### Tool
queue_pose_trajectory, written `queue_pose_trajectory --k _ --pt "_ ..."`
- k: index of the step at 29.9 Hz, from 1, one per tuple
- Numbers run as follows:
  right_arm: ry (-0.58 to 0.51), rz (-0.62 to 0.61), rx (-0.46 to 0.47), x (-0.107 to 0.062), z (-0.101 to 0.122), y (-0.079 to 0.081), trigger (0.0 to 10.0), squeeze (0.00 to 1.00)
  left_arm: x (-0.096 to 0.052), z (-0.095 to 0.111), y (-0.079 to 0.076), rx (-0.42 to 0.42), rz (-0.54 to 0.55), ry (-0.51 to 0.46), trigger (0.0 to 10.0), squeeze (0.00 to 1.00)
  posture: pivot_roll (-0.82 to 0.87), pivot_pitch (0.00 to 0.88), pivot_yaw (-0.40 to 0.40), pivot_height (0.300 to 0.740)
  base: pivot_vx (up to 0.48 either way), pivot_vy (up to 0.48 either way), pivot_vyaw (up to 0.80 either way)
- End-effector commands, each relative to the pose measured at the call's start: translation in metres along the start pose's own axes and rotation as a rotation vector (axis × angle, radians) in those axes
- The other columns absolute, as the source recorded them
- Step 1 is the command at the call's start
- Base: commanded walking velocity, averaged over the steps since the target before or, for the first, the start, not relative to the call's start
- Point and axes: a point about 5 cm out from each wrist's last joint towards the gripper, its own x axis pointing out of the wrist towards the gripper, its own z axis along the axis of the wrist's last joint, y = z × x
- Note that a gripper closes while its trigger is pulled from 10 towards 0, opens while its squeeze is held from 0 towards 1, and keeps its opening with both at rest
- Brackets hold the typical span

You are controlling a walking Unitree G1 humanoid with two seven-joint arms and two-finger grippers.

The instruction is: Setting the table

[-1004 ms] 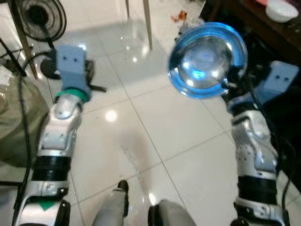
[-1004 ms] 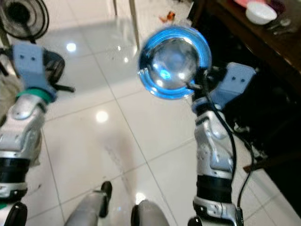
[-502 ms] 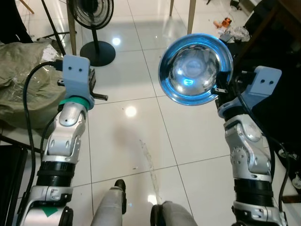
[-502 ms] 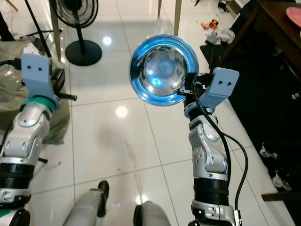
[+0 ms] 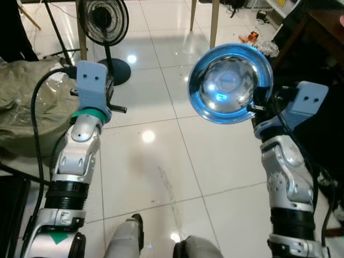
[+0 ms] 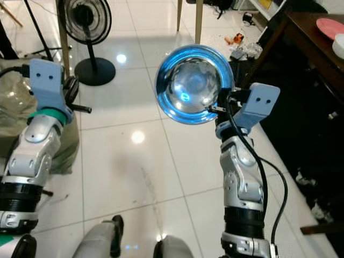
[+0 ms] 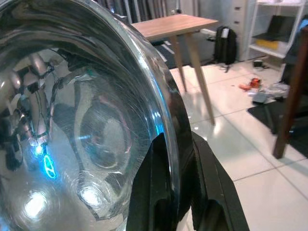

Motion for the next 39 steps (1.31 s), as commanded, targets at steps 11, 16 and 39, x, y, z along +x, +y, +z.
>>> queue_pose_trajectory --k 11,16,39 --pt "-0.022 -0.032 -0.006 -0.003 0.003 -0.008 10.0 0.0 0.002 -0.004 -0.007 0.0 -0.016 0.01 10.0 0.0 0.02 0.079 -0.013 0.74 0.465 0.0 0.0" --pt "-0.021 -0.031 -0.007 -0.003 0.003 -0.008 10.0 0.0 0.002 -0.003 -0.006 0.001 -0.015 0.01 10.0 0.0 0.02 0.078 -0.013 0.74 0.461 0.0 0.0" --pt "0.137 -0.031 -0.128 -0.012 -0.04 -0.016 10.0 0.0 -0.009 -0.023 -0.008 0.041 -0.031 0.052 10.0 0.0 0.04 0.051 -0.01 0.74 0.462 0.0 0.0"
